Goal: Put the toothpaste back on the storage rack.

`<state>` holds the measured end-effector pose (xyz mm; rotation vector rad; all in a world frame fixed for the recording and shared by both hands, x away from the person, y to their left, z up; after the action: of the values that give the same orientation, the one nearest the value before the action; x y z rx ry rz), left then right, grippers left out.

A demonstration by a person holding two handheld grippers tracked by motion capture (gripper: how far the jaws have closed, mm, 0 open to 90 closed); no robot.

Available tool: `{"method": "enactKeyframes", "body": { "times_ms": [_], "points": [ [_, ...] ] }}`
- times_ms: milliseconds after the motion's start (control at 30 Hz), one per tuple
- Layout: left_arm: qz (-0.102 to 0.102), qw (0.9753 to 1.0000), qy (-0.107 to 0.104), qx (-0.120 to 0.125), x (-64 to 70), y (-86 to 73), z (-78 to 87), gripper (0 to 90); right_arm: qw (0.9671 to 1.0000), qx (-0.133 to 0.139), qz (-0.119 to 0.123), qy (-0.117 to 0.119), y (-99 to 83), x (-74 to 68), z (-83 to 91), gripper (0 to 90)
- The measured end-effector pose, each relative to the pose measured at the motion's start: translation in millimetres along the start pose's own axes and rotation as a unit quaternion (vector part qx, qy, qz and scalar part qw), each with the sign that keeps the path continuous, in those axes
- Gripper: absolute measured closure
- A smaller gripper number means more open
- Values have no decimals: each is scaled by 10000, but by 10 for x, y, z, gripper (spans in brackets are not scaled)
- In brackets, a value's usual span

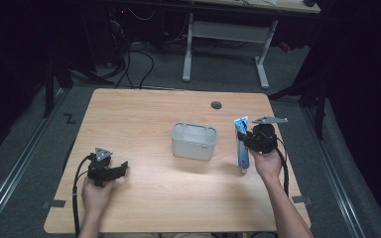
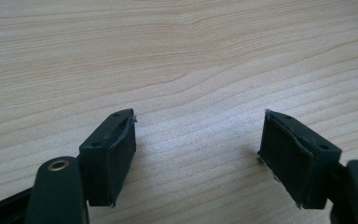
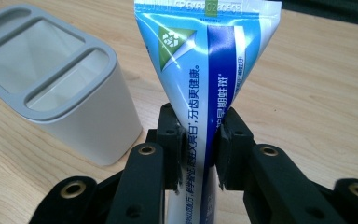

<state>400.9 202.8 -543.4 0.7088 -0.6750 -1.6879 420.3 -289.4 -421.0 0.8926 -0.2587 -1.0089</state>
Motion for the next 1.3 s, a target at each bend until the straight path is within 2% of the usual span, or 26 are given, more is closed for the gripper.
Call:
{"method": "enactKeyframes", "body": {
  "times_ms": [333,500,733,1033,1300],
  "points": [
    [5,10000,-17,-2,-4,0,0,271,9993,350,137,55,117,-96,180,742],
    [6,10000,-16,-2,-4,0,0,271,9987,421,259,150,200,-164,233,741],
    [-2,10000,-4,0,0,0,0,271,9972,523,392,377,263,-277,268,740],
    [-16,10000,1,2,0,0,0,271,9933,693,519,763,365,-423,334,739],
    [-16,10000,2,2,-1,0,0,271,9899,792,547,1040,461,-482,338,739]
  ]
}}
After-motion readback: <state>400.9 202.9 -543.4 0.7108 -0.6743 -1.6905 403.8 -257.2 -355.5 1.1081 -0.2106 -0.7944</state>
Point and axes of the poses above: each handheld gripper's, and its own axes: z roughly backward along the jaws, y roughly out of its top, x roughly to its right, the point moved 1 cm from there along -z, roughly forward along the jaws, and after that the axes turned 14 degrees about y, right-handed, at the moved point
